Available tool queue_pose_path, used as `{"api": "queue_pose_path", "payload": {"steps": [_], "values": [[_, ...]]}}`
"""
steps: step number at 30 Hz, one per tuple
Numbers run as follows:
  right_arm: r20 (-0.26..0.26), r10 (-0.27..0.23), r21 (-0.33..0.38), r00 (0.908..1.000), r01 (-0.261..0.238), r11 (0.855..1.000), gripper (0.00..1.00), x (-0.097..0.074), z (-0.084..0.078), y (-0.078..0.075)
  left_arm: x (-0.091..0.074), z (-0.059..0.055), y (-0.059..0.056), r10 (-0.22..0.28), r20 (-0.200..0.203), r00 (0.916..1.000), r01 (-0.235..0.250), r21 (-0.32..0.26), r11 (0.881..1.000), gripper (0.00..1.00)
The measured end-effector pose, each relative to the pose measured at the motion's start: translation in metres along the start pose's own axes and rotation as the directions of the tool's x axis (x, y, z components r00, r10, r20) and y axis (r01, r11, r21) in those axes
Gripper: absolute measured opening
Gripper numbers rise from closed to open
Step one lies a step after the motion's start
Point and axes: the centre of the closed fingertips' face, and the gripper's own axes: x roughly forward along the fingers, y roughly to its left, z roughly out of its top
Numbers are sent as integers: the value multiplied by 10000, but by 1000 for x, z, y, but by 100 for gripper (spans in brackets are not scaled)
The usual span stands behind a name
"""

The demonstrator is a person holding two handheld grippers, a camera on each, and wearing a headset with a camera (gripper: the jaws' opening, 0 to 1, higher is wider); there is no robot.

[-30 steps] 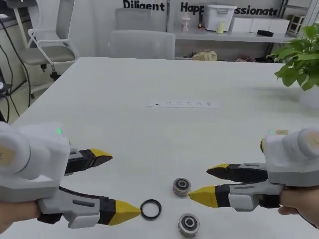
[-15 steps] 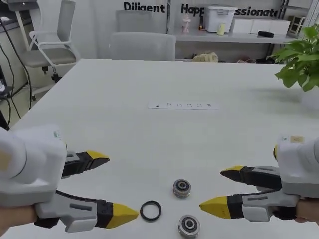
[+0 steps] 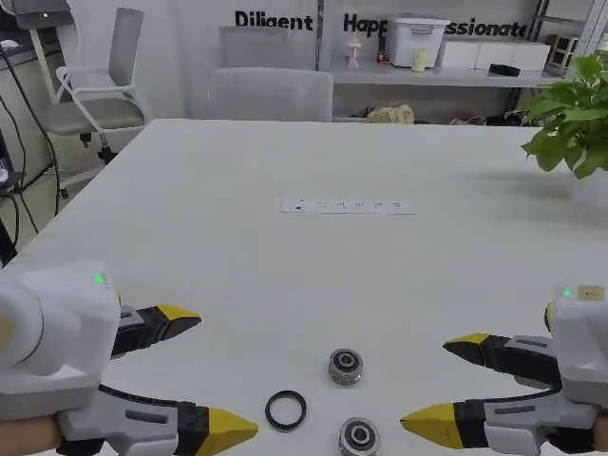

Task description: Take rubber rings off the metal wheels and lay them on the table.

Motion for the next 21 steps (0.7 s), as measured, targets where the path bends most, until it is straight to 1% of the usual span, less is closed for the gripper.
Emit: {"api": "queue_pose_path", "payload": {"steps": [7,14,21], "values": [[-195,-151,-252,9997,146,9996,75,-4,-9,1,-1,-3,-3,-9,-46,10000,9,-54,10000,75],[-236,-228,-149,9995,225,9996,75,-8,-15,1,-2,-8,-4,12,-109,9999,-13,-128,9999,75],[-242,-278,-118,9993,275,9996,76,-9,-17,1,-3,-10,-6,26,-155,9999,-28,-112,9999,75]]}}
